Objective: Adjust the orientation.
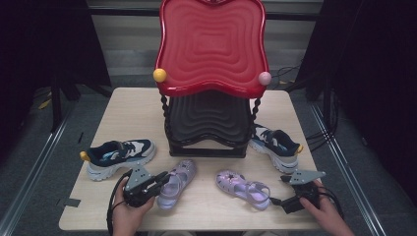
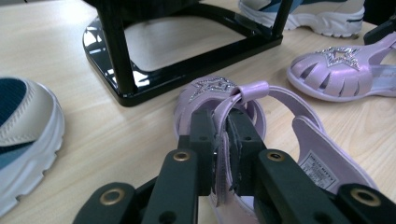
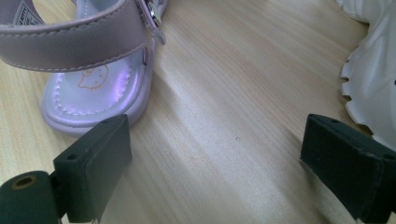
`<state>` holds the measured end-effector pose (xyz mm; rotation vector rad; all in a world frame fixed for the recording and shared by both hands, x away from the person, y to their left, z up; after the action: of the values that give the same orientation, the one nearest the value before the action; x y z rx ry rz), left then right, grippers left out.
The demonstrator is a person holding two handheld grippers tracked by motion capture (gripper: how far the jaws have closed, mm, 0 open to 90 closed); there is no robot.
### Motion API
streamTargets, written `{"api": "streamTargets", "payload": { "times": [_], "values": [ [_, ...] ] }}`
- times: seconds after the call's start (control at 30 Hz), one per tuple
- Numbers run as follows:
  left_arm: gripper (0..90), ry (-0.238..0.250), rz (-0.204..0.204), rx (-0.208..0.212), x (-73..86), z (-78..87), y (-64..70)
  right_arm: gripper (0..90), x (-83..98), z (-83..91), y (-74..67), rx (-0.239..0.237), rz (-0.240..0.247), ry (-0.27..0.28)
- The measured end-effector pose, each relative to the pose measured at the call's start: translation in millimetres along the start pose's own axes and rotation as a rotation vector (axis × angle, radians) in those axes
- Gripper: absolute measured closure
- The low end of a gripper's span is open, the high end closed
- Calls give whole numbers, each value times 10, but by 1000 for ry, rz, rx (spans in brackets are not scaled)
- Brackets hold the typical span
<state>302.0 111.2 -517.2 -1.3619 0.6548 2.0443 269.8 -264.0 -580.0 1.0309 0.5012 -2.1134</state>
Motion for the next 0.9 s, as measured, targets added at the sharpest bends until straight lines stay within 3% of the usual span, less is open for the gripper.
{"api": "streamTargets", "payload": {
  "times": [0.6,0.9],
  "values": [
    [824,82,-3,25,-301,107,69,74,0,0,0,0,-1,0],
    [825,87,-19,53,-430,139,168,74,0,0,0,0,0,0]
  ]
}}
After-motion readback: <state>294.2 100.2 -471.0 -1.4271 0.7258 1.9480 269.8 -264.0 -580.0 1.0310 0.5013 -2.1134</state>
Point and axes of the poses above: each handheld gripper's, and its own axes: z roughly backward along the jaws, x roughly out of its underside, y roughly to its right, the point moved 10 cm from there along -z, roughly forward along the jaws, and after that the axes turned 7 degrees about y, right-handed, at the moved point
